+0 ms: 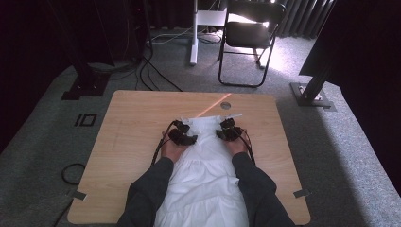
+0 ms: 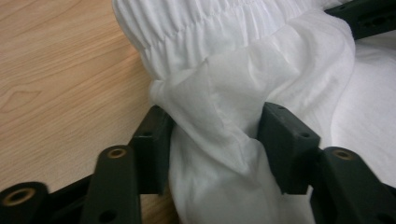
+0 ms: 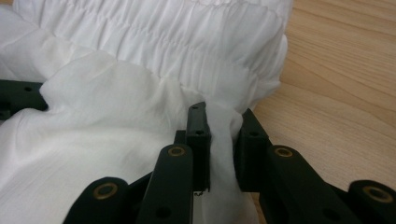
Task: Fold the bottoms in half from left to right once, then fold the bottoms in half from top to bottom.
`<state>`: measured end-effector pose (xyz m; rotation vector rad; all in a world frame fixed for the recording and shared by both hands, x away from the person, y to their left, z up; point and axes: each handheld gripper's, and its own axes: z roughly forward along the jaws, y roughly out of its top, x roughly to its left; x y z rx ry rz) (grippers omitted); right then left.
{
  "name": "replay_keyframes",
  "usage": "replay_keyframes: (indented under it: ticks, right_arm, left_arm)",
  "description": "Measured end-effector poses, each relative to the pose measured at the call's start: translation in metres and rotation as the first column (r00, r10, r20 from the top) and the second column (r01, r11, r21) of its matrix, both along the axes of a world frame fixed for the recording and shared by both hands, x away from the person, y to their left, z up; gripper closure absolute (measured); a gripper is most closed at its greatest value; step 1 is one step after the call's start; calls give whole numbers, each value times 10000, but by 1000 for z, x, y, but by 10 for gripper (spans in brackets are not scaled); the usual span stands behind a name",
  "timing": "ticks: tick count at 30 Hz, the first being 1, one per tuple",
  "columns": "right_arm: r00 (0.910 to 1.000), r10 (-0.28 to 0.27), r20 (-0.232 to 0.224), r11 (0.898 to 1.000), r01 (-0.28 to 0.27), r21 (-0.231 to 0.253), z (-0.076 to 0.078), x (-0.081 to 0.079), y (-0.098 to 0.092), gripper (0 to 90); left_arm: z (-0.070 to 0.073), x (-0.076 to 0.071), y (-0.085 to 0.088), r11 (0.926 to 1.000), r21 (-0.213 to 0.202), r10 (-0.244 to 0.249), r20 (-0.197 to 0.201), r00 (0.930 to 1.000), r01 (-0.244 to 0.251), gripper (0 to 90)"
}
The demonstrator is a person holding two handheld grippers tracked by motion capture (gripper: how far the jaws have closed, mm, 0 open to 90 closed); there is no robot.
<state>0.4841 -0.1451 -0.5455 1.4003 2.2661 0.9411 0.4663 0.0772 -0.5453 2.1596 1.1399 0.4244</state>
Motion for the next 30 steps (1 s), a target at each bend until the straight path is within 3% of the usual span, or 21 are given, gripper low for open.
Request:
replay_keyframes:
  ticks: [4, 8, 13, 16, 19, 22, 24, 27, 30]
  right_arm:
    - [10000, 9, 19, 10000, -9, 13, 0, 0, -1, 778]
    - [9999, 81, 93, 10000, -81, -58, 0, 1, 0, 719]
    - [9997, 143, 174, 9997, -140, -180, -1, 2, 1, 705]
    - [9998, 179, 78, 9998, -179, -108, 0, 3, 1, 813]
    - [9996, 296, 7, 9995, -296, -113, 3, 9, 0, 834]
    - [9990, 239, 370, 9992, -250, 301, 14, 13, -6, 835]
    - [9969, 293, 732, 9992, -312, 248, 28, 16, -8, 835]
    - [9907, 232, 1338, 9996, -252, 135, 57, 21, -7, 835]
    - [9804, 137, 1967, 9996, -186, 234, 89, 26, -7, 835]
  left_arm:
    - [1, 3, -1, 9998, -185, -88, -189, 9998, 85, 634]
    - [1, 6, 1, 9979, -650, 7, -485, 9988, -38, 752]
    - [2, 7, 0, 9982, -590, -164, -575, 9982, 130, 795]
    - [2, 9, 1, 9975, -675, -238, -562, 9981, 200, 807]
    - [6, 13, 2, 9984, -500, -294, -439, 9986, 272, 820]
    - [20, 18, 5, 9972, -725, -216, -158, 9996, 204, 828]
    - [34, 22, 5, 9972, -701, -230, 194, 9995, 244, 830]
    - [63, 28, 4, 9970, -724, -199, 804, 9966, 257, 831]
    - [101, 35, 6, 9954, -918, -129, 1539, 9880, 273, 833]
